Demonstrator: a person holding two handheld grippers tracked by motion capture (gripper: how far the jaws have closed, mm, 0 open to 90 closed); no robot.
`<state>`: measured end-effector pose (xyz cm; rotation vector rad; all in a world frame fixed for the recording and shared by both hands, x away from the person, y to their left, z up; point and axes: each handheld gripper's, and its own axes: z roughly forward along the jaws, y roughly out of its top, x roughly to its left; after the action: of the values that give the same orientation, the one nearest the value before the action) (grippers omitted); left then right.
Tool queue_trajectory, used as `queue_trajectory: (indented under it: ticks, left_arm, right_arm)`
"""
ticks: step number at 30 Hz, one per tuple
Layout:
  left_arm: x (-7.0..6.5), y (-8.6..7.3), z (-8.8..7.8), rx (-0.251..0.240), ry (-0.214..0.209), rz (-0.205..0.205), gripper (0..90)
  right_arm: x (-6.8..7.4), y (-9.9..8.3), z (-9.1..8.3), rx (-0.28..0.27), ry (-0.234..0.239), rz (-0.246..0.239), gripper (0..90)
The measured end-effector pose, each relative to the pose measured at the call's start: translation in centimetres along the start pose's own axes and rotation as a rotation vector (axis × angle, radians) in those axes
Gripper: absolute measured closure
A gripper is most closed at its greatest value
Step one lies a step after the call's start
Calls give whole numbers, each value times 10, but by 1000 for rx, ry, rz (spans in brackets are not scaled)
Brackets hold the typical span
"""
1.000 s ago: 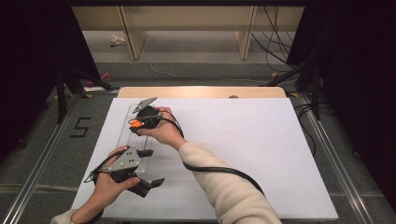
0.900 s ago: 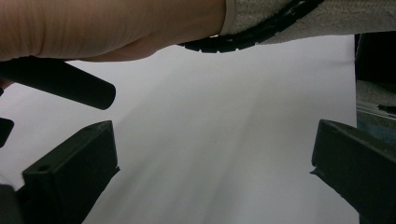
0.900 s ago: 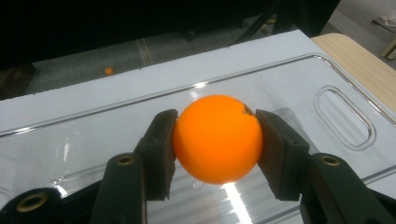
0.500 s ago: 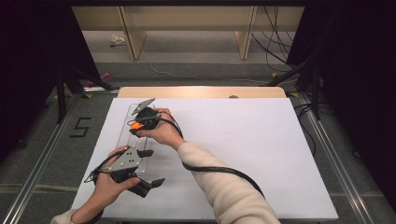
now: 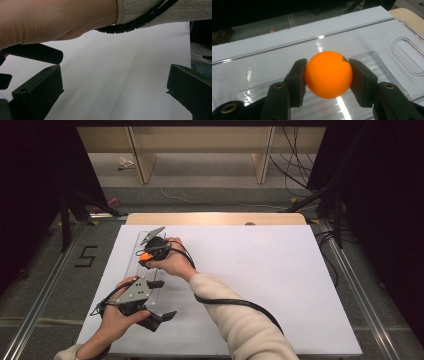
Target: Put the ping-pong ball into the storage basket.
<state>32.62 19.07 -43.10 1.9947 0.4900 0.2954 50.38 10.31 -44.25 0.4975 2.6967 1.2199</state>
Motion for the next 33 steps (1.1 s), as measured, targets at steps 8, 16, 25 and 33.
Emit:
queue_trajectory:
  ticks: [8,16,25,33]
  left_arm:
    - [0,0,0,0,0,0,0]
    - [0,0,0,0,-1,1,0]
    - [0,0,0,0,-1,1,0]
    - [0,0,0,1,-2,2,0]
  right_arm:
    - [2,-1,2,7,3,0,512]
    - [3,-1,4,0,6,6,506]
    - [2,0,1,-18,19,31,410]
    - [2,1,-3,-42,15,40,332]
